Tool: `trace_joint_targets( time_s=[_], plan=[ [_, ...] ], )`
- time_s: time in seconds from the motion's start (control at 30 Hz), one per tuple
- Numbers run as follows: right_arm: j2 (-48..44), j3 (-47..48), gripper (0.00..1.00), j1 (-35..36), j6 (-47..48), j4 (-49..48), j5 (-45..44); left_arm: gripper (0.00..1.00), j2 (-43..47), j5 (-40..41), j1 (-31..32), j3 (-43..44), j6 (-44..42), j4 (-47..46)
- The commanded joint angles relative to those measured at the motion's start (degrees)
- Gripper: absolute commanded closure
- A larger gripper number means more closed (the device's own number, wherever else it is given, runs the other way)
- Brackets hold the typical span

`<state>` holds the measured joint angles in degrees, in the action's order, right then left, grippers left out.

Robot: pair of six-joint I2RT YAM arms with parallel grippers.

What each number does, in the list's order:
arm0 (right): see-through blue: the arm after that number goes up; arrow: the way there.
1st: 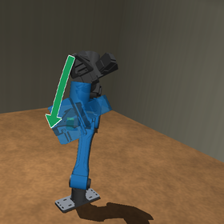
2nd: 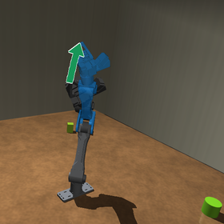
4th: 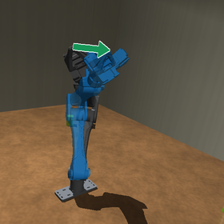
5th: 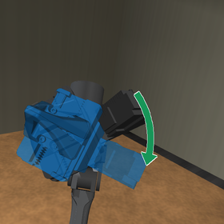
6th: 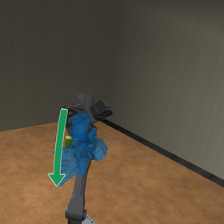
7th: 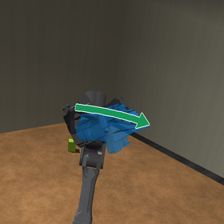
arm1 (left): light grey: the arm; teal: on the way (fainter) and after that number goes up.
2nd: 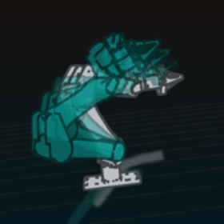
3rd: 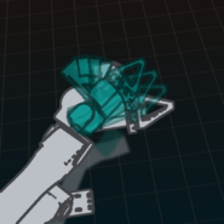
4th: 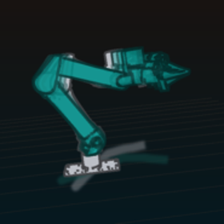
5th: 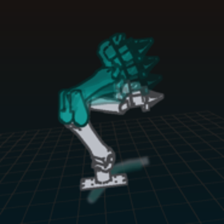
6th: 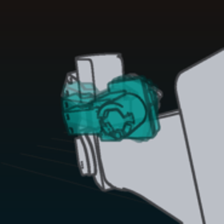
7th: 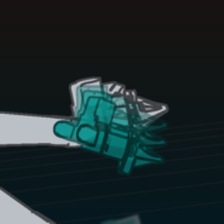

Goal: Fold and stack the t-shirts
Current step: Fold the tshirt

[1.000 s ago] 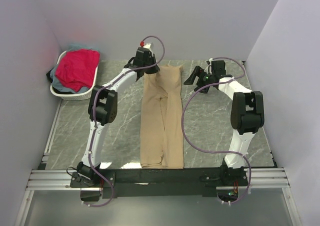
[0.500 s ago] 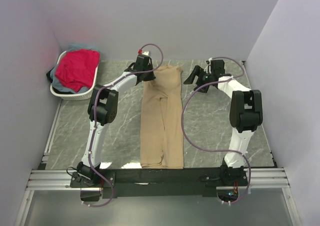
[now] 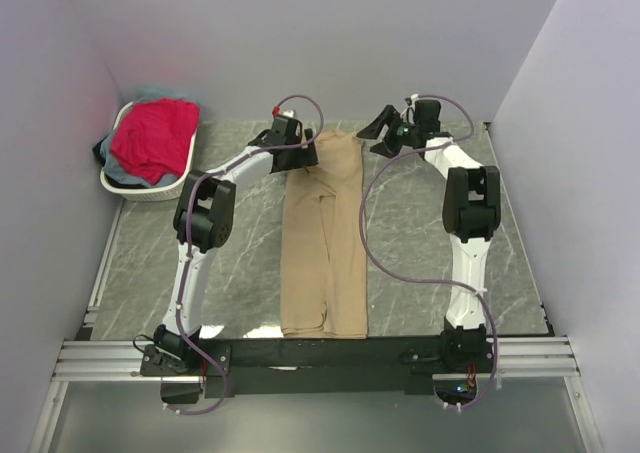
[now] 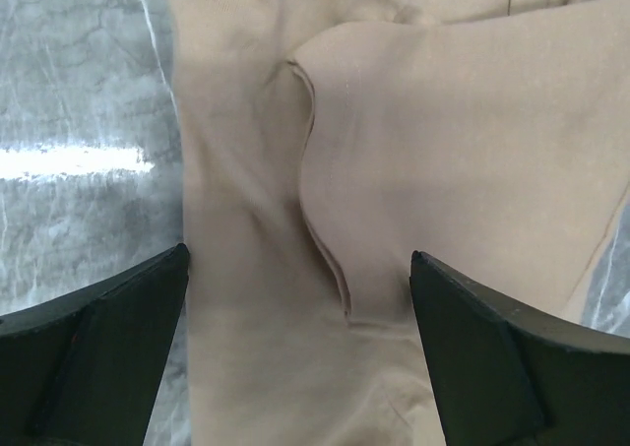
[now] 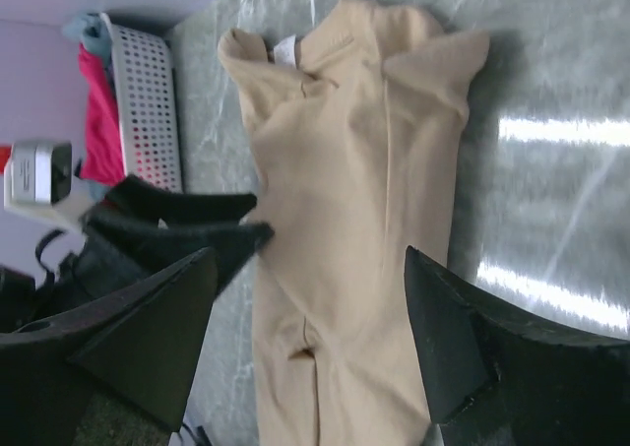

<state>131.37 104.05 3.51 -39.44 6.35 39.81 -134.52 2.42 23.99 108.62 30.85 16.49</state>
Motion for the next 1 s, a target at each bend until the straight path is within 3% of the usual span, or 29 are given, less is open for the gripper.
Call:
trace_joint_targets(
  time_s=[0.0,0.3,0.4,0.53,0.63,0.97],
  plan=[
    [5.29,6.33,0.18,0.62,-6.35,-5.03,6.85,0.01,6.28,-1.97,0.09,-1.91,-0.97,-1.29],
    [1.00,-0.07,0.17,0.97,-3.63,-5.82,5.72,0.01,14.10,-10.14,1.06,-14.39,-0.27,-8.13],
    [-0.15,-2.44,0.17,0.97,-3.36,-6.26,6.07,0.08,13.93,-10.94,1.59,-15.89,0.78,-9.72],
    [-1.55,-5.08,0.17,0.89,-3.28,-8.19,6.51,0.34,12.79,-13.57,1.76,-16.86,2.46,-12.79],
    [-2.79,-6.75,0.17,0.89,-2.57,-8.28,6.59,0.39,11.91,-13.49,2.11,-16.69,3.16,-14.12],
    [-5.24,-6.84,0.17,0.97,-0.55,-6.79,7.47,0.41,9.98,-8.84,2.29,-15.63,2.46,-14.82]
  ],
)
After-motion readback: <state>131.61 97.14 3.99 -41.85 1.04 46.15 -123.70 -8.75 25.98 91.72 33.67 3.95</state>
